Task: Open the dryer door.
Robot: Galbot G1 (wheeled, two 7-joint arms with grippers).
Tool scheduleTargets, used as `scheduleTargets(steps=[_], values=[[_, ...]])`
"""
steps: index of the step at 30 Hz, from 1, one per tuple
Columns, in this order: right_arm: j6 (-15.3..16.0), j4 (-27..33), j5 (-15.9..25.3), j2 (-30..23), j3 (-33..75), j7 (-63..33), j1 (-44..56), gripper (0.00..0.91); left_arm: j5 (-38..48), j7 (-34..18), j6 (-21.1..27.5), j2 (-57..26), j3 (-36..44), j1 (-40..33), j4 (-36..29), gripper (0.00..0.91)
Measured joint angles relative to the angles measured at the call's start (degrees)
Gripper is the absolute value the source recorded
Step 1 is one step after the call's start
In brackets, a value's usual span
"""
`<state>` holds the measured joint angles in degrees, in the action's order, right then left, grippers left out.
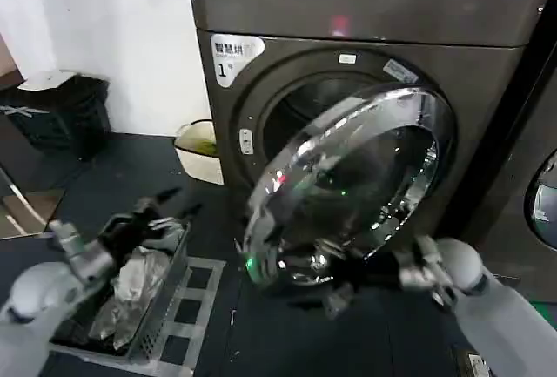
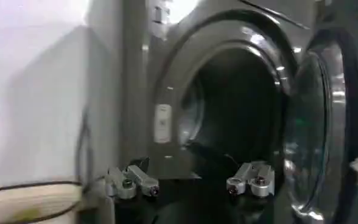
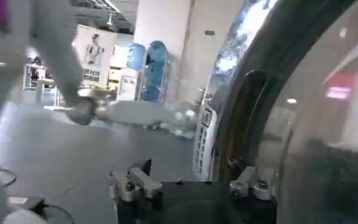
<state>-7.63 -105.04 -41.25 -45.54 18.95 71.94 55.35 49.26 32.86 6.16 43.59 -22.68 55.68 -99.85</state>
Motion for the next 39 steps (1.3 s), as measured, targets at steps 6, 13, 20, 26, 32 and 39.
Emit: scheduleTargets(steps=[6,13,20,26,32,39], values=[[-3.8,-2.0,1.3,-3.4,20.7,-1.3,15.1,0.907,0.2,3.5,0.4,2.0,10.8,-7.7,1.7,0.907],[-1.1,-1.6,3.1,-12.1,42.1,-7.3,26.3,0.907,0.1,7.3,-1.7,4.5,22.6,-15.9,2.9,0.907],[2.0,-4.8,5.9,-20.2,58.4,-25.7,33.2,0.907,-1.1,7.9,-1.8,6.1,30.4,-20.0,0.8,0.907],[5.9,-4.3,9.5,-20.9,67.5,-46.5,36.1,0.907,-0.1,7.1,-1.8,7.6,37.8,-23.8,-1.0,0.907],[8.2,-2.1,13.3,-19.2,74.5,-60.3,37.5,0.907,2.0,5.5,-1.9,10.1,45.0,-28.2,-0.7,0.907],[15.8,1.8,12.2,-16.1,83.6,-67.3,36.8,0.907,2.4,4.1,-2.1,15.2,51.8,-33.9,1.3,0.907]])
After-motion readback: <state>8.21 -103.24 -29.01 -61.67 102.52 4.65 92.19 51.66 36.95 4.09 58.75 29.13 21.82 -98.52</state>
